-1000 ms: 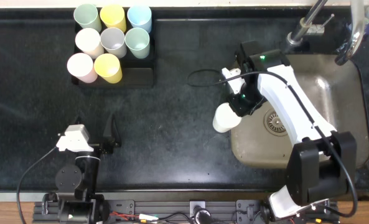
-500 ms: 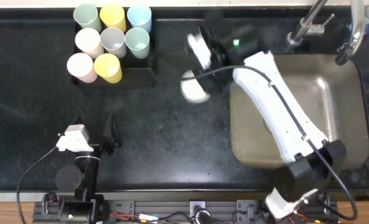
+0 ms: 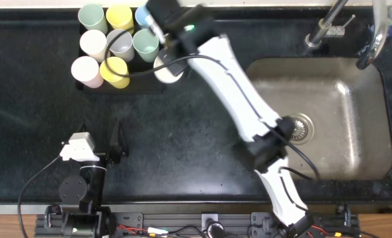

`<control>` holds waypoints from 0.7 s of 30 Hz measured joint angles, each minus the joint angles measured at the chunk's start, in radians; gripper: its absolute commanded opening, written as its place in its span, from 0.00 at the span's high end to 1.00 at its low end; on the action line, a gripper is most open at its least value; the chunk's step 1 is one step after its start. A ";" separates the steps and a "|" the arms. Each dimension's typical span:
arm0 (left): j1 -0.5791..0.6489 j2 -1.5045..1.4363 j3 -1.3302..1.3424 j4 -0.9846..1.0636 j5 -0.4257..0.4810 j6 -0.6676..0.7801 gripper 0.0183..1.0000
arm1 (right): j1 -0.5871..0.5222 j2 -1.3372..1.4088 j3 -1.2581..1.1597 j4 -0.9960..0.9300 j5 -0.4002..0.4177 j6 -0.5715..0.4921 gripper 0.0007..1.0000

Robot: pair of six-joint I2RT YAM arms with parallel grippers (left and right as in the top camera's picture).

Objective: Store Cups

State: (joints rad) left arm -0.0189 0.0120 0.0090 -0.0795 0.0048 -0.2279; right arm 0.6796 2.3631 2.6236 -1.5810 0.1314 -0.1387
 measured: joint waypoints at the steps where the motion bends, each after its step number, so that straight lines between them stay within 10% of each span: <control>1: 0.000 0.000 0.000 0.000 0.000 0.000 0.00 | 0.010 0.018 0.000 0.007 0.001 -0.005 0.96; 21: 0.000 0.000 0.000 0.000 0.000 0.000 0.00 | 0.029 0.055 0.001 0.153 -0.124 0.056 0.96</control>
State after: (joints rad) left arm -0.0189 0.0120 0.0090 -0.0795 0.0048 -0.2279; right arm 0.7082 2.4184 2.6244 -1.4281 0.0071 -0.0830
